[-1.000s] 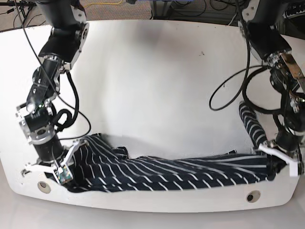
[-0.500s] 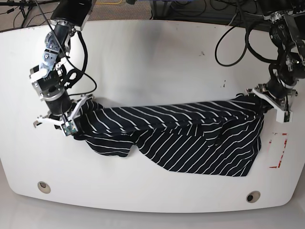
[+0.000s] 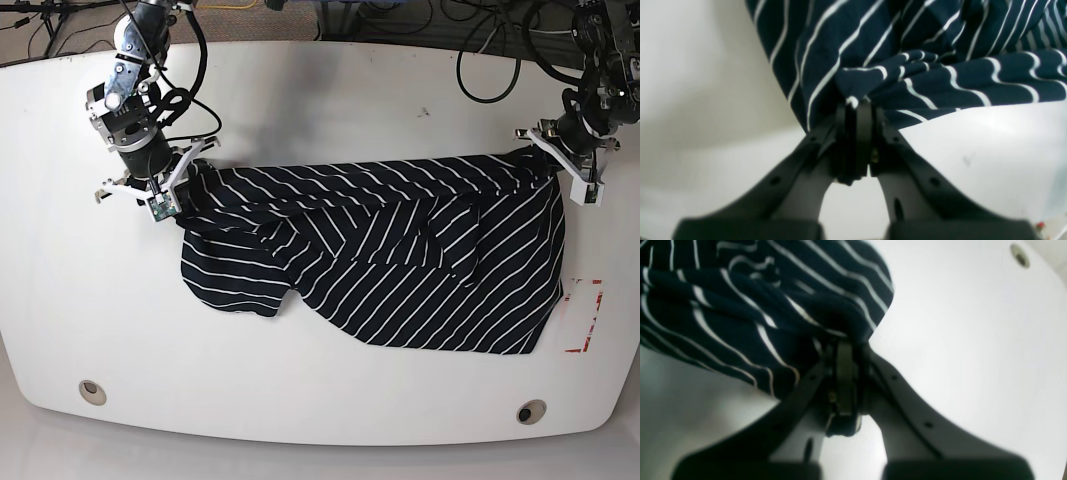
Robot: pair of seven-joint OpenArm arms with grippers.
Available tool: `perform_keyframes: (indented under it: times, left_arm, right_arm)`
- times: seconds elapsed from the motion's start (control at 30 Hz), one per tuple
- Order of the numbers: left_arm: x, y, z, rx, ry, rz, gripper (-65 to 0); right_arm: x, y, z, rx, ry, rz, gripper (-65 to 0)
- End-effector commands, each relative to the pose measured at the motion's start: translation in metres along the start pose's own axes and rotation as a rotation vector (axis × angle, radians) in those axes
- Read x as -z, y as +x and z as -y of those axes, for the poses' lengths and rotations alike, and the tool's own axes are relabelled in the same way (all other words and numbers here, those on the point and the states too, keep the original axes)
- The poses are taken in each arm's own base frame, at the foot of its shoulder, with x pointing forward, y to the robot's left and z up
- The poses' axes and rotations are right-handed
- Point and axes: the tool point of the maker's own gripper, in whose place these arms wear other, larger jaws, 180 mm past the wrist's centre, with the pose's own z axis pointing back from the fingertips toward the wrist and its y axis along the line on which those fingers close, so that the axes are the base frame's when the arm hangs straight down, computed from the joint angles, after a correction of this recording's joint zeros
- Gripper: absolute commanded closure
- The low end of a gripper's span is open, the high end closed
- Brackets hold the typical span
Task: Fold the T-shirt properly
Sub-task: 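Lift the shirt with both grippers and drag it across the table, then lay the shirt flat, holding its corners with both grippers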
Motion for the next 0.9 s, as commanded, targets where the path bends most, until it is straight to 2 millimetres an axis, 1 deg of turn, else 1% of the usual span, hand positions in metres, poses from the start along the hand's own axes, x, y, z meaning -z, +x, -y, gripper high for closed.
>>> perform_keyframes:
  times: [0.0, 0.13, 0.2, 0.27, 0.4, 0.43, 0.5, 0.57, 0.67, 0.7, 0.73, 0.8, 0.87]
  left_arm:
    - [-0.008, 0.001, -0.008, 0.015, 0.026, 0.013, 0.0]
    - [-0.010, -0.011, -0.011, 0.009, 0.033, -0.017, 0.0]
    - [-0.011, -0.018, -0.011, 0.008, 0.034, -0.034, 0.0]
    - [-0.011, -0.022, -0.011, 0.008, 0.034, -0.045, 0.0]
    - [-0.011, -0.027, -0.010, 0.008, 0.030, -0.061, 0.0]
    - [-0.011, -0.028, -0.010, 0.008, 0.030, -0.069, -1.0]
    - [-0.010, -0.033, -0.010, 0.006, 0.028, -0.101, -6.1]
    - [-0.011, -0.038, -0.010, 0.005, 0.028, -0.130, -13.6]
    - [-0.011, -0.042, -0.009, 0.000, 0.026, -0.149, -28.1]
    - [-0.011, -0.043, -0.008, -0.001, 0.026, -0.148, -34.9]
    - [-0.011, -0.043, -0.008, -0.001, 0.026, -0.148, -37.5]
    - [-0.011, -0.043, -0.009, -0.004, 0.026, -0.150, -46.0]
    - [-0.011, -0.044, -0.009, -0.005, 0.027, -0.156, -50.4]
  right_arm:
    - [-0.006, 0.005, 0.001, -0.003, -0.010, 0.032, -0.2]
    - [-0.009, -0.007, -0.006, 0.003, 0.005, 0.004, -0.2]
    - [-0.010, -0.013, -0.015, 0.024, 0.021, -0.008, -0.2]
    - [-0.011, -0.015, -0.019, 0.040, 0.026, -0.014, -0.2]
    - [-0.012, -0.018, -0.023, 0.049, 0.031, -0.019, -0.2]
    - [-0.012, -0.018, -0.023, 0.051, 0.032, -0.020, -0.2]
    - [-0.014, -0.024, -0.027, 0.053, 0.040, -0.035, -0.2]
    - [-0.015, -0.027, -0.029, 0.053, 0.046, -0.042, -0.2]
    - [-0.015, -0.026, -0.029, 0.053, 0.046, -0.041, -0.2]
    - [-0.015, -0.027, -0.029, 0.053, 0.046, -0.042, 0.0]
    - [-0.015, -0.027, -0.030, 0.055, 0.047, -0.043, 0.0]
    - [-0.015, -0.028, -0.031, 0.055, 0.048, -0.046, 0.0]
    - [-0.016, -0.029, -0.031, 0.055, 0.049, -0.047, 0.0]
